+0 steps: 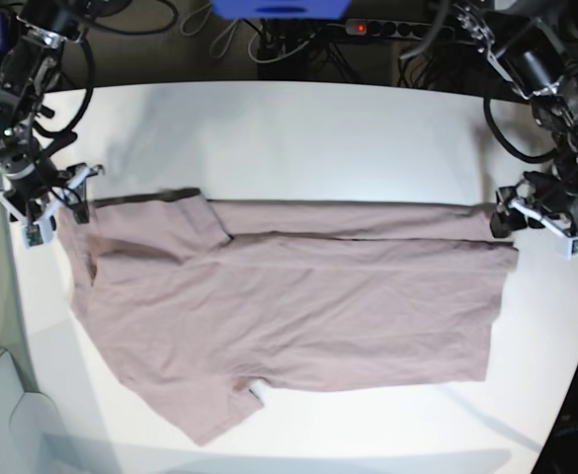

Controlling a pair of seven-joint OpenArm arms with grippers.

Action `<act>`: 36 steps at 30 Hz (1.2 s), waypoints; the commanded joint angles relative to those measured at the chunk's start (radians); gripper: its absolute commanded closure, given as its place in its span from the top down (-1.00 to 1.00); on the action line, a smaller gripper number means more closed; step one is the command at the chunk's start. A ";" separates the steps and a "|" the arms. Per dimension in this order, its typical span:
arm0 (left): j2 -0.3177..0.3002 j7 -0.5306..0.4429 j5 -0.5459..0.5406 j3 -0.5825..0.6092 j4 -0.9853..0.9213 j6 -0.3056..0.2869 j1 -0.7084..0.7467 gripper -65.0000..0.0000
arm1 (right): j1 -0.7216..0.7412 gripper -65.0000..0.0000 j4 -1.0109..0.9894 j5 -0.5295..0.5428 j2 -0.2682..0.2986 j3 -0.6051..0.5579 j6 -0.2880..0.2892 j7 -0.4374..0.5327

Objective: Layout the t-shirt on the table in an organized manner, then fold the t-shirt properly
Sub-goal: 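Lift the held edge with both grippers and fold it across the shirt, then lay the folded edge down with both grippers and pull it taut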

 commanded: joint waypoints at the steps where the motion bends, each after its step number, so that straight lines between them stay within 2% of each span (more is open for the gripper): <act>1: -0.016 -0.016 -0.015 0.000 -0.004 -0.002 -0.028 0.48 | 0.004 0.05 0.017 0.016 0.016 0.005 -0.004 0.025; 3: -0.017 -0.016 -0.014 0.000 -0.037 -0.002 -0.035 0.46 | -0.005 0.05 0.018 0.016 0.016 0.005 -0.004 0.030; 5: -0.019 -0.019 -0.011 0.000 -0.061 -0.002 -0.041 0.33 | -0.006 0.05 0.018 0.016 0.017 0.005 -0.004 0.028; 7: -0.019 -0.042 -0.011 0.000 -0.083 -0.002 -0.042 0.05 | -0.006 0.05 0.018 0.016 0.017 0.005 -0.004 0.025; 13: -0.019 -0.043 -0.009 0.000 -0.112 -0.002 -0.045 -0.97 | -0.005 0.06 0.017 0.016 0.019 0.059 -0.004 0.025; 18: -0.019 -0.040 -0.009 0.000 -0.112 -0.002 -0.044 -1.00 | -0.005 0.07 -0.003 0.013 0.019 0.051 -0.004 0.025; 23: -0.019 -0.040 -0.009 0.000 -0.112 -0.002 -0.044 -0.99 | 0.050 0.07 -0.123 0.010 0.020 0.053 -0.004 0.031; 31: -0.019 -0.040 -0.009 0.000 -0.112 -0.002 -0.041 -0.99 | 0.124 0.07 -0.276 0.010 0.088 0.051 -0.004 0.033; 36: -0.019 -0.040 -0.009 0.000 -0.112 -0.002 -0.042 -0.99 | 0.139 0.05 -0.306 0.013 0.091 0.051 -0.004 0.034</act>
